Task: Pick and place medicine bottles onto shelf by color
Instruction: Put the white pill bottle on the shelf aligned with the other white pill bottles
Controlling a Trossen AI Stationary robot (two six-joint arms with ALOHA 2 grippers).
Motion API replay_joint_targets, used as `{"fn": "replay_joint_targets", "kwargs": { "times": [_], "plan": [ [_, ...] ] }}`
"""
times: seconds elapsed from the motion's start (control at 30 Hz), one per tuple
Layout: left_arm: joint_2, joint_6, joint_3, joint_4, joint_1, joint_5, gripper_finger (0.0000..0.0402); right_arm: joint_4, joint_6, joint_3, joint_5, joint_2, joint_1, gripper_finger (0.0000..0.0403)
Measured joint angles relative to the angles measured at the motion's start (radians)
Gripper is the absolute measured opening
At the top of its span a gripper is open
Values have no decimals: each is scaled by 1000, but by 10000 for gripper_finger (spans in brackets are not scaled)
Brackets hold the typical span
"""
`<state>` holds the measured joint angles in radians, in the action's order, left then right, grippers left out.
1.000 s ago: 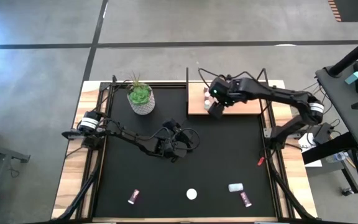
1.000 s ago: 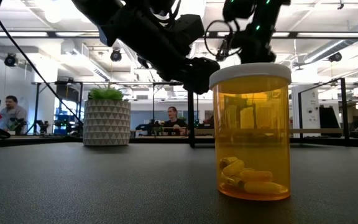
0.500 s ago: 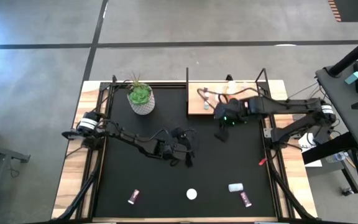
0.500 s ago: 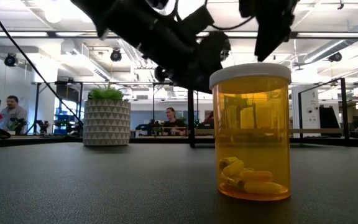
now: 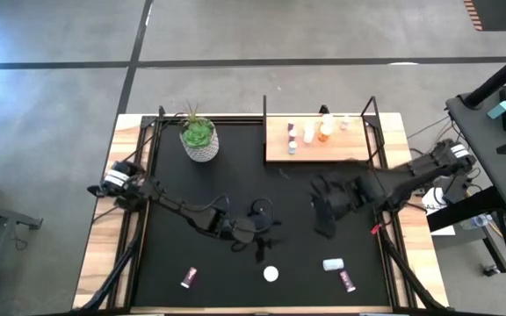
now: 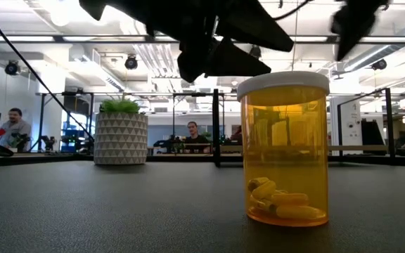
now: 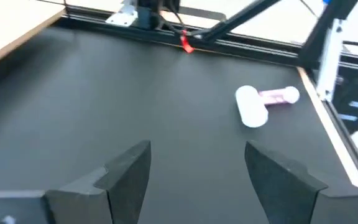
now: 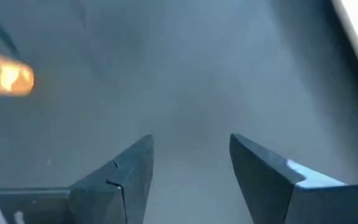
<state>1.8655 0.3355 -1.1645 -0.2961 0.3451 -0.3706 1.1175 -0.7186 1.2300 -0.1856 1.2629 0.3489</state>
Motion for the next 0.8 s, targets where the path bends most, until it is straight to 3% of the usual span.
{"fn": "replay_joint_targets", "kwargs": {
  "times": [0.2, 0.43, 0.63, 0.8],
  "plan": [
    [1, 0, 0, -57, 38, 0, 244, -1, -157, -101, 2, 1, 201, 201],
    [1, 1, 1, -119, 64, 0, 244, -19, -227, -206, 2, 1, 425, 201],
    [1, 2, 2, -159, 85, -3, 244, -231, -211, -296, 2, 1, 556, 201],
    [1, 3, 2, -187, 97, -5, 244, -396, -186, -360, -4, 1, 589, 201]
  ]
}}
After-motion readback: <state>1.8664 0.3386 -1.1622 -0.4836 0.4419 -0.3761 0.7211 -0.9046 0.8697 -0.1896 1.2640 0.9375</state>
